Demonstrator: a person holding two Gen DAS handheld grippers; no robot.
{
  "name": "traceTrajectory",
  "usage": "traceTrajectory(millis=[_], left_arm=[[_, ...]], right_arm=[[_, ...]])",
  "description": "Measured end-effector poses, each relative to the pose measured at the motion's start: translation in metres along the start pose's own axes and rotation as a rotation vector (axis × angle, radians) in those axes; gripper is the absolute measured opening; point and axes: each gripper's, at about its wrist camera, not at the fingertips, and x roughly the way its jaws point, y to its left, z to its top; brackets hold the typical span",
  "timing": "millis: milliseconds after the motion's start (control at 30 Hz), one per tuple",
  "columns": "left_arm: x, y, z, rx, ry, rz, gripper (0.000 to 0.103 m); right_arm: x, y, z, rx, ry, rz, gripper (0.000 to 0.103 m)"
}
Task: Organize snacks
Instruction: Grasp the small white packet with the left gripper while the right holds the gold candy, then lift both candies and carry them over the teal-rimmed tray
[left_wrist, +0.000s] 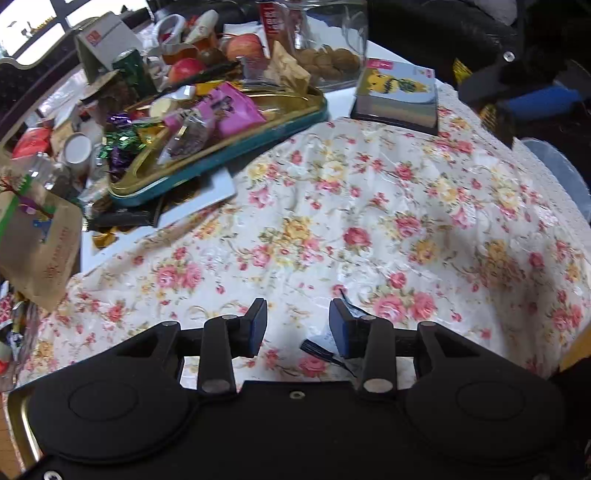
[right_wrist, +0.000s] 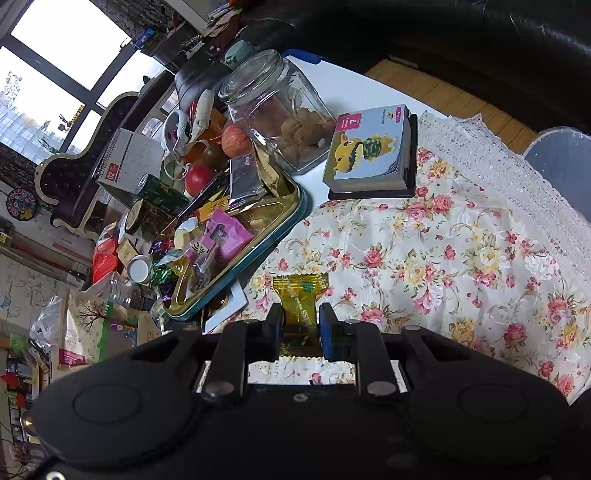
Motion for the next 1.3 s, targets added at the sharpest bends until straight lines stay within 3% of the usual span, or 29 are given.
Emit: traceTrajectory(millis=[100, 367, 567, 800, 1133, 1300], left_arm=[[0.005, -0.007, -0.005, 0.042, 0.01, -0.034, 0.048], [0.035, -0.026, -0.013, 0.12, 0.079, -0.01, 0.048], [0.04, -0.033, -0.01, 0.112, 0.066, -0.024, 0.049], [0.06, -0.048, -0.009, 0.112, 0.12, -0.001, 0.049], [0.066, -0.066, 0.0, 0.085, 0.089, 0.013, 0.049], [0.069, -0.068, 0.009, 0.012, 0.101, 0.001, 0.045]], right_arm=[[-0.002, -0.003, 0.001, 0.009, -0.001, 0.008, 0.022], [-0.006, -0.005, 0.002, 0.022, 0.0, 0.025, 0.022], [-0.005, -0.005, 0.002, 0.028, 0.012, 0.036, 0.022], [-0.005, -0.006, 0.002, 0.036, 0.017, 0.041, 0.022], [-0.004, -0.006, 0.002, 0.04, 0.019, 0.04, 0.022], [-0.003, -0.004, 0.001, 0.038, 0.021, 0.04, 0.022]])
